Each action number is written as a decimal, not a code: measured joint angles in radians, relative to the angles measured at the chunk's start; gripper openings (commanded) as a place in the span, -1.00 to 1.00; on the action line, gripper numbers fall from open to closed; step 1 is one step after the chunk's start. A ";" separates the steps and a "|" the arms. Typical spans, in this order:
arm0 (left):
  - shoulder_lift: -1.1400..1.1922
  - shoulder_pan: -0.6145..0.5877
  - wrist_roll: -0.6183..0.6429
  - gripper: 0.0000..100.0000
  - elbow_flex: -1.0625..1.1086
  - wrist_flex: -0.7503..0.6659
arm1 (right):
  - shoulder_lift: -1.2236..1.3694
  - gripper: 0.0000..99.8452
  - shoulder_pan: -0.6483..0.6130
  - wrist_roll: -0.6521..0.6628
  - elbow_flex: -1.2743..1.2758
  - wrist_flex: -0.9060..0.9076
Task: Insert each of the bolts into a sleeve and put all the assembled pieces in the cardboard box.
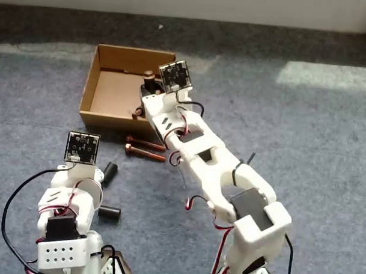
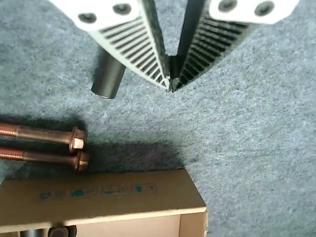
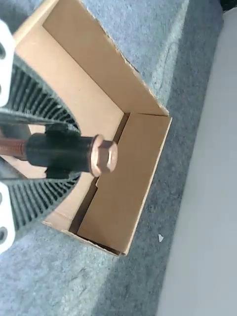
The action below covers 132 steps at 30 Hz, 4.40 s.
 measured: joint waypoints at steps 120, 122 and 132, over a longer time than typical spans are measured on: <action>0.002 -0.166 0.183 -0.99 -0.103 -0.150 | -0.812 -0.99 -0.196 -0.344 0.315 1.313; 0.006 -0.098 0.172 -0.99 -0.166 -0.098 | -0.884 -0.99 -0.127 -0.333 0.370 1.313; 0.488 0.213 0.166 -0.98 -0.578 0.092 | -1.065 -0.99 0.117 -0.325 0.618 1.206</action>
